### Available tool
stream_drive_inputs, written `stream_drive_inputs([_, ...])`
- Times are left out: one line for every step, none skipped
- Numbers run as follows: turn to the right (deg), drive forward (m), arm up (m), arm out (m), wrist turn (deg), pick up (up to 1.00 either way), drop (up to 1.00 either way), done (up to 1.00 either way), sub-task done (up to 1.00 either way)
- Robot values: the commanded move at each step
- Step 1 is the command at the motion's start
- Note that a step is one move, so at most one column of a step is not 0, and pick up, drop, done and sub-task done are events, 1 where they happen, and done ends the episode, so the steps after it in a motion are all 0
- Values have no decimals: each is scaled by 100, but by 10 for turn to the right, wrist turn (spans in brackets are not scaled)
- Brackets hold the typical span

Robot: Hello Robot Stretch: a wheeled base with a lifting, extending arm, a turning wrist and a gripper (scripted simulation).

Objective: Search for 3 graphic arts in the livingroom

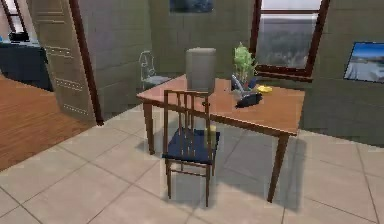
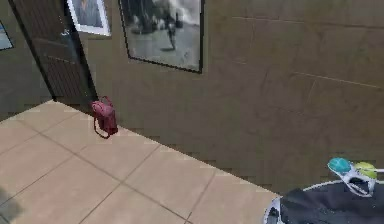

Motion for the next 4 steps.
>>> stream_drive_inputs([450, 0, 0, 0, 0, 0, 0, 0, 0])
stream_drive_inputs([450, 0, 0, 0, 0, 0, 0, 0, 0])
stream_drive_inputs([210, 0, 0, 0, 0, 0, 0, 0, 0])
stream_drive_inputs([0, 50, 0, 0, 0, 0, 0, 0, 0])
